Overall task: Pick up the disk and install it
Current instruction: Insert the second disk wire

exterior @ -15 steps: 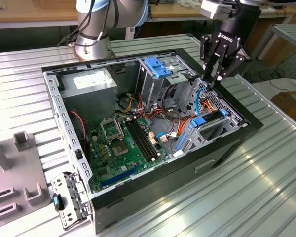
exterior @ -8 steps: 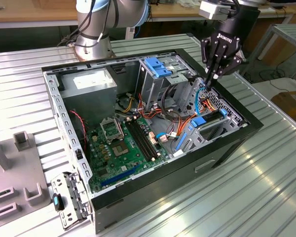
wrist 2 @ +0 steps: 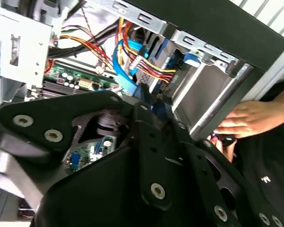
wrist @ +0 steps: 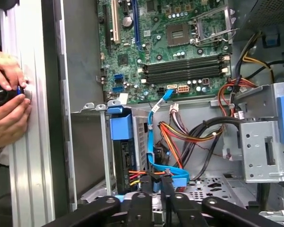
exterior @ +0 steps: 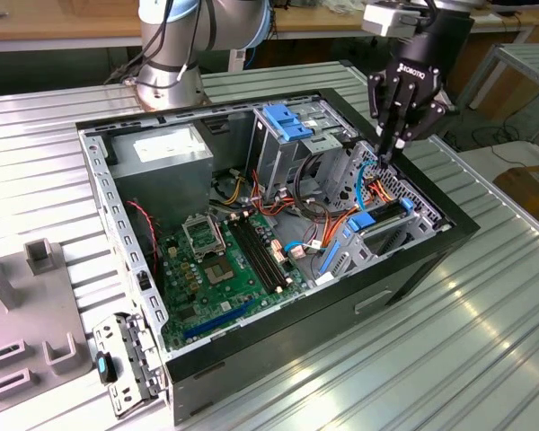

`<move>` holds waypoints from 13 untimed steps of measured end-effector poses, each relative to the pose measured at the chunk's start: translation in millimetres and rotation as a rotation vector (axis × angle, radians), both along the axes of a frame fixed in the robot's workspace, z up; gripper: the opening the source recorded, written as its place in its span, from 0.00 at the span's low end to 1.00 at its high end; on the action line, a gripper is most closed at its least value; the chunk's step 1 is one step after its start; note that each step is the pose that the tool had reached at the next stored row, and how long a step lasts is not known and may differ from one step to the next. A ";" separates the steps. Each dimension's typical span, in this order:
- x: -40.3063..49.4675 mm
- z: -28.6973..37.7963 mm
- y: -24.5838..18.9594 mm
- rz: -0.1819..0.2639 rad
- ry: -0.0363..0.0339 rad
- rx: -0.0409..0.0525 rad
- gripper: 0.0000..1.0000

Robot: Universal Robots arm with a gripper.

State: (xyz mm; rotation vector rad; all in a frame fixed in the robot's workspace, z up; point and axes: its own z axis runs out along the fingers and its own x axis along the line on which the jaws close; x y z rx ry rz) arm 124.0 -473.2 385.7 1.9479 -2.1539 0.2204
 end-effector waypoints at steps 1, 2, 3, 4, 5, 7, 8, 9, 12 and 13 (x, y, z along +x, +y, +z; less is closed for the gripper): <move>0.0 -0.4 0.0 0.000 -0.0011 -0.0149 0.30; 0.0 -0.9 0.0 0.000 -0.0018 -0.0270 0.36; 0.0 -1.2 0.0 0.000 -0.0021 -0.0339 0.36; 0.0 -1.9 0.1 0.000 -0.0025 -0.0434 0.36; 0.0 -3.1 0.1 0.000 -0.0030 -0.0541 0.35; 0.0 -6.8 0.0 0.000 -0.0040 -0.0721 0.11; 0.0 -7.8 0.1 0.000 -0.0048 -0.0775 0.11; 0.0 -8.5 0.0 0.000 -0.0048 -0.0793 0.11; 0.0 -9.5 0.0 0.000 -0.0048 -0.0899 0.11; 0.0 -12.6 0.0 0.000 -0.0048 -0.0913 0.11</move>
